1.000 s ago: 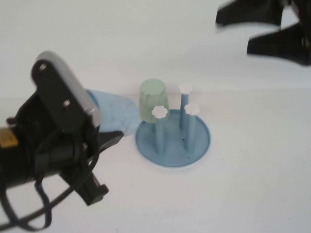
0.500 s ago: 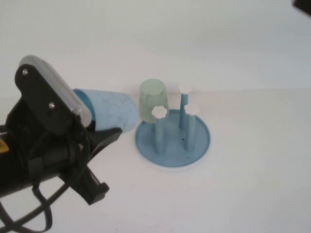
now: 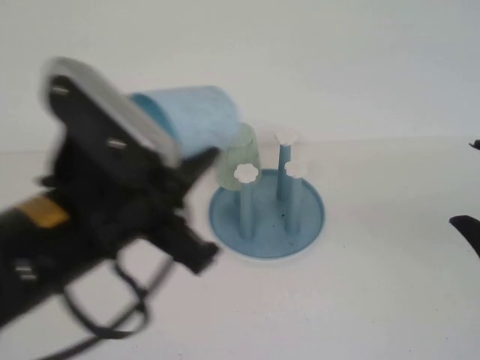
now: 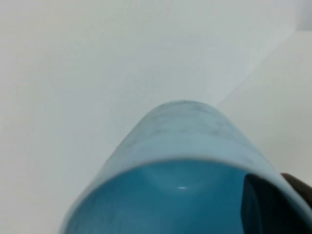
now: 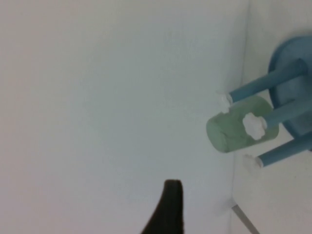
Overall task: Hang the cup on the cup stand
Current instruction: Adjust the cup with two arms
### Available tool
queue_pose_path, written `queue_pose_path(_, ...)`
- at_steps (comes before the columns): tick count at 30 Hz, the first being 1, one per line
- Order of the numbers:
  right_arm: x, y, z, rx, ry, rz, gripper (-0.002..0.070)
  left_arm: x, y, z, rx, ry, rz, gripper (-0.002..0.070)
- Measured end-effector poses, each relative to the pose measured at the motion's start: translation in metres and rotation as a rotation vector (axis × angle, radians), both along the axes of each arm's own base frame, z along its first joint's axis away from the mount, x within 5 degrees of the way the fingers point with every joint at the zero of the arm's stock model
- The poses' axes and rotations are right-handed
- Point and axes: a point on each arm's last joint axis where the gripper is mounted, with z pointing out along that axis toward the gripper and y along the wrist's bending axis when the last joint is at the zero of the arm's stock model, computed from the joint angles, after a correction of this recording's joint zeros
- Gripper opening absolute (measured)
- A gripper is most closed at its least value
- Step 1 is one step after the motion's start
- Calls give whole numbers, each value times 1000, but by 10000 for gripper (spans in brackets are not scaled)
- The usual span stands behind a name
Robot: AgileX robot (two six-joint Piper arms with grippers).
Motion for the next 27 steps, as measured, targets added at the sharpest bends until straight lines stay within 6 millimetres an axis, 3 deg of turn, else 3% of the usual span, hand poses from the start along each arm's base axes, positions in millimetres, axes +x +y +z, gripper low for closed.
queue_pose_path(5, -1, 3, 3, -22, -32, 47, 693, 2, -43, -20, -18, -12, -38, 10)
queue_pose_path(13, -3, 10, 6, -113, -110, 168, 693, -12, -89, -39, -18, -36, -111, 10)
queue_pose_path(27, -5, 16, 7, -173, -171, 259, 688, -22, -124, -29, -7, -77, -220, 11)
